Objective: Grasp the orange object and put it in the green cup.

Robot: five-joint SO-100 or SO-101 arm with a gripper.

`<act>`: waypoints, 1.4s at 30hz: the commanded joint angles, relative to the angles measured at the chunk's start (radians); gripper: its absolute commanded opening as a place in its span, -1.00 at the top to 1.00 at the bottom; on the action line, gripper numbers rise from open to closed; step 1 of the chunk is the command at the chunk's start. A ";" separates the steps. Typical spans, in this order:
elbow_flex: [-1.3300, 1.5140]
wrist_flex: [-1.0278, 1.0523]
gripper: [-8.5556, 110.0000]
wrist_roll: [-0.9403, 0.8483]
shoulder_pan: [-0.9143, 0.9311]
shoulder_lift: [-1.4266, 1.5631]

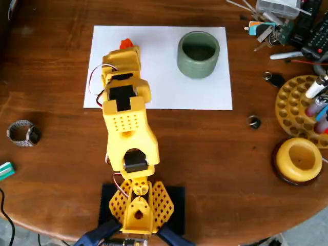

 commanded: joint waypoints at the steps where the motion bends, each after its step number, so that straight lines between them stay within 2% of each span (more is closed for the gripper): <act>1: -0.064 -0.014 0.55 0.008 -0.006 -0.020; 6: -0.092 -0.009 0.59 0.029 -0.003 -0.040; 10: -0.100 -0.014 0.85 0.040 0.015 -0.061; 11: -0.100 -0.009 0.86 0.043 0.020 -0.061; 20: -0.084 -0.003 0.86 0.041 0.035 -0.020; 26: -0.067 0.104 0.86 0.063 0.074 0.133; 42: -0.057 0.124 0.86 0.080 0.380 0.362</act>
